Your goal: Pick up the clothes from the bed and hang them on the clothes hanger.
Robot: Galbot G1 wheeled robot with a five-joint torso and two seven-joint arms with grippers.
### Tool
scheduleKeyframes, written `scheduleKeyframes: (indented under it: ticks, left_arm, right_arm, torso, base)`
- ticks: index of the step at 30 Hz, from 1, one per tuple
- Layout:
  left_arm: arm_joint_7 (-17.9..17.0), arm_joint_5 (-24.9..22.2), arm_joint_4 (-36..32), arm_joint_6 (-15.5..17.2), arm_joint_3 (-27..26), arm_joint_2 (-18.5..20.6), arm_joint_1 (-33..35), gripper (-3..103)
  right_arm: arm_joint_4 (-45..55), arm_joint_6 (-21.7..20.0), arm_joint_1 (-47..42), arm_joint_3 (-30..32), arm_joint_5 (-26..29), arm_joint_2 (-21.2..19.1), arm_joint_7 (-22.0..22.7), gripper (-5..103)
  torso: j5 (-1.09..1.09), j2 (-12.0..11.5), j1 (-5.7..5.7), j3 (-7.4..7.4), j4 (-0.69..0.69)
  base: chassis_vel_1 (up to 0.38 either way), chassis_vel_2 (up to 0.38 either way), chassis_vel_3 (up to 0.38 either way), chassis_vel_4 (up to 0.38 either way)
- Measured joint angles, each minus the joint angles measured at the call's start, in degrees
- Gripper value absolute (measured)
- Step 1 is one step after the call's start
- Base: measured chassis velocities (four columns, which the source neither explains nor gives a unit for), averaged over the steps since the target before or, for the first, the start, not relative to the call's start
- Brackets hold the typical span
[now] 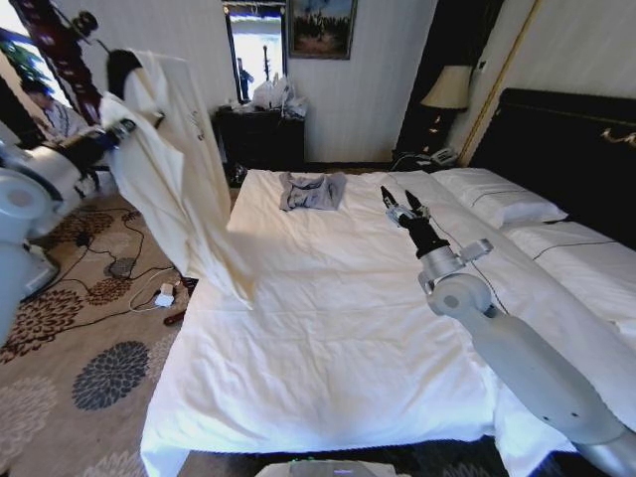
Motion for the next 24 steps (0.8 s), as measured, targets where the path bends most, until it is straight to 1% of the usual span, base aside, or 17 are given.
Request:
scheduleKeyframes:
  ticks: [5, 8, 11, 13, 16, 18, 19, 21, 24]
  left_arm:
    - [-0.23, -0.19, 1.91, 1.13, 0.04, 0.04, -0.51, 20]
    - [-0.22, -0.36, 2.86, 1.27, 0.12, -0.17, -0.97, 20]
    - [0.43, -0.36, 5.36, 1.28, 1.5, -0.85, -3.22, 20]
    - [0.64, -0.37, 5.89, 1.29, 1.88, -1.05, -3.83, 20]
    - [1.38, -0.39, 8.35, 1.78, 3.87, -2.37, -7.37, 20]
    - [1.41, -0.39, 8.57, 1.87, 4.03, -2.5, -7.68, 20]
    - [1.61, -0.37, 10.16, 2.22, 5.27, -3.32, -9.56, 20]
    - [1.7, -0.33, 10.79, 2.27, 5.73, -3.6, -10.19, 20]
    - [2.15, 0.49, 13.79, 2.32, 7.71, -4.97, -12.75, 20]
  right_arm:
    - [-0.18, -0.04, -0.09, -0.04, -0.29, 0.07, -0.02, 100]
    - [-0.23, -0.06, -0.09, -0.06, -0.3, 0.03, -0.02, 100]
    - [-0.27, -0.09, -0.09, -0.18, -0.3, 0.05, -0.03, 100]
    - [-0.28, -0.1, -0.09, -0.22, -0.3, 0.09, -0.03, 100]
    - [-0.27, -0.11, -0.44, -0.33, -0.57, 0.17, -0.03, 100]
    - [-0.27, -0.11, -0.5, -0.33, -0.61, 0.17, -0.04, 100]
    - [-0.27, -0.11, -0.76, -0.27, -0.69, 0.18, -0.04, 100]
    - [-0.27, -0.11, -0.86, -0.18, -0.71, 0.18, -0.04, 100]
    - [-0.29, -0.05, -1.2, 0.09, -0.74, 0.16, -0.02, 100]
  torso:
    - [0.0, 0.0, 0.0, 0.0, -0.03]
    - [-0.01, 0.0, 0.0, 0.0, -0.03]
    - [0.0, 0.0, 0.0, 0.0, -0.02]
    - [-0.01, 0.0, 0.0, 0.0, -0.02]
    - [0.01, 0.0, 0.0, 0.0, -0.02]
    - [0.01, 0.0, 0.0, 0.0, -0.03]
    - [0.01, 0.0, -0.01, 0.0, -0.04]
    - [0.01, 0.0, -0.01, 0.0, -0.04]
    - [0.01, 0.0, 0.0, 0.01, -0.03]
  base:
    - [0.0, 0.0, 0.0, 0.0]
    - [0.0, 0.0, 0.0, 0.0]
    - [0.0, 0.0, 0.0, 0.0]
    - [0.0, 0.0, 0.0, 0.0]
    - [0.0, 0.0, 0.0, 0.0]
    - [0.0, 0.0, 0.0, 0.0]
    - [0.0, 0.0, 0.0, 0.0]
    - [0.0, 0.0, 0.0, 0.0]
    - [0.0, 0.0, 0.0, 0.0]
